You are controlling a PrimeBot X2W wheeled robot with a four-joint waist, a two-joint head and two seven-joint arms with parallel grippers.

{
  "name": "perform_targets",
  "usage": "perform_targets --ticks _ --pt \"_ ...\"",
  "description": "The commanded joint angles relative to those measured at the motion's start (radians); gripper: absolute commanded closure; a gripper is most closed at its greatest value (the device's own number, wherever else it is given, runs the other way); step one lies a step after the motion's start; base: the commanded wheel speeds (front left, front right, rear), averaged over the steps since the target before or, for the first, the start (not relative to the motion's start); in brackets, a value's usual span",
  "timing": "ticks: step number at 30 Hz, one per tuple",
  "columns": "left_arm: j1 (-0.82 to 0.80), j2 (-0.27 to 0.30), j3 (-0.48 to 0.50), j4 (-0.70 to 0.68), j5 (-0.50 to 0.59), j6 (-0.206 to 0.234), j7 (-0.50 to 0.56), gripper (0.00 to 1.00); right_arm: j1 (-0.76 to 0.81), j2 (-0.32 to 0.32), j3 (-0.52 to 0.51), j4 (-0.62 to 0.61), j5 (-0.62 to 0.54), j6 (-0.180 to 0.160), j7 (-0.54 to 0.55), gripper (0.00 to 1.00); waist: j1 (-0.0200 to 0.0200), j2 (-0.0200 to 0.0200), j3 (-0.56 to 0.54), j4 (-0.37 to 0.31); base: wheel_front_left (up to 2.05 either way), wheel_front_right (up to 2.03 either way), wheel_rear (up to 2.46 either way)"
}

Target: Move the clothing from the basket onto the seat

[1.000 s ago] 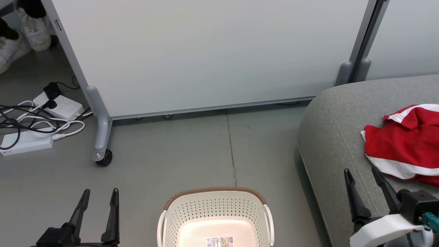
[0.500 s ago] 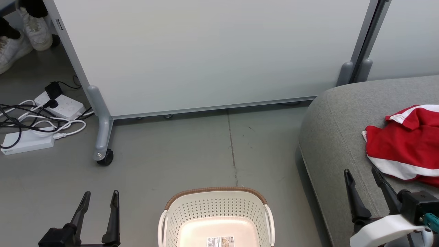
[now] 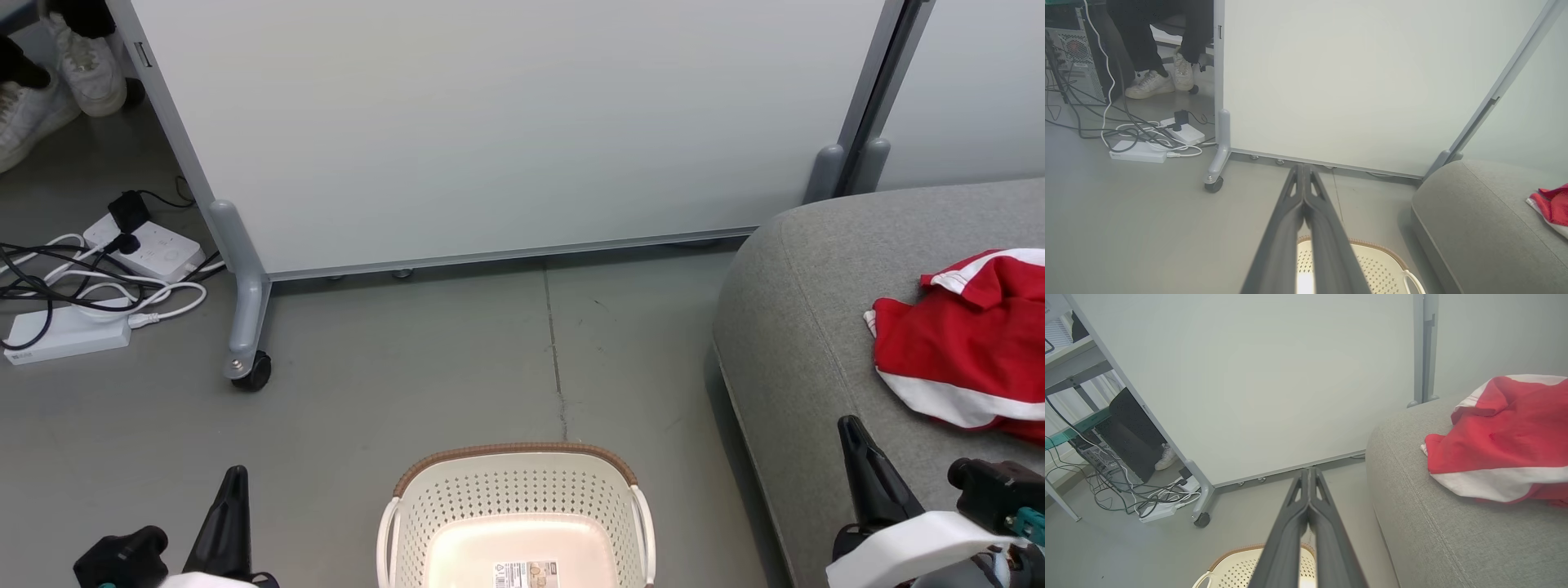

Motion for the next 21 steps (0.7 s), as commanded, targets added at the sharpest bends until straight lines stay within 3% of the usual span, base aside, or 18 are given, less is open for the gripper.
perform_targets --ticks 1,21 --pt "-0.048 0.004 0.026 0.0 -0.041 -0.014 0.011 1.0 -0.041 -0.006 -0.002 0.001 0.053 0.0 -0.002 1.0 0.0 -0.0001 0.001 0.0 0.0 0.0 0.0" --pt "-0.156 -0.044 0.134 0.086 -0.297 -0.083 0.115 1.0 -0.135 -0.008 -0.002 0.106 0.382 0.0 -0.007 1.0 0.0 -0.0001 0.012 0.006 0.0 0.0 0.0"
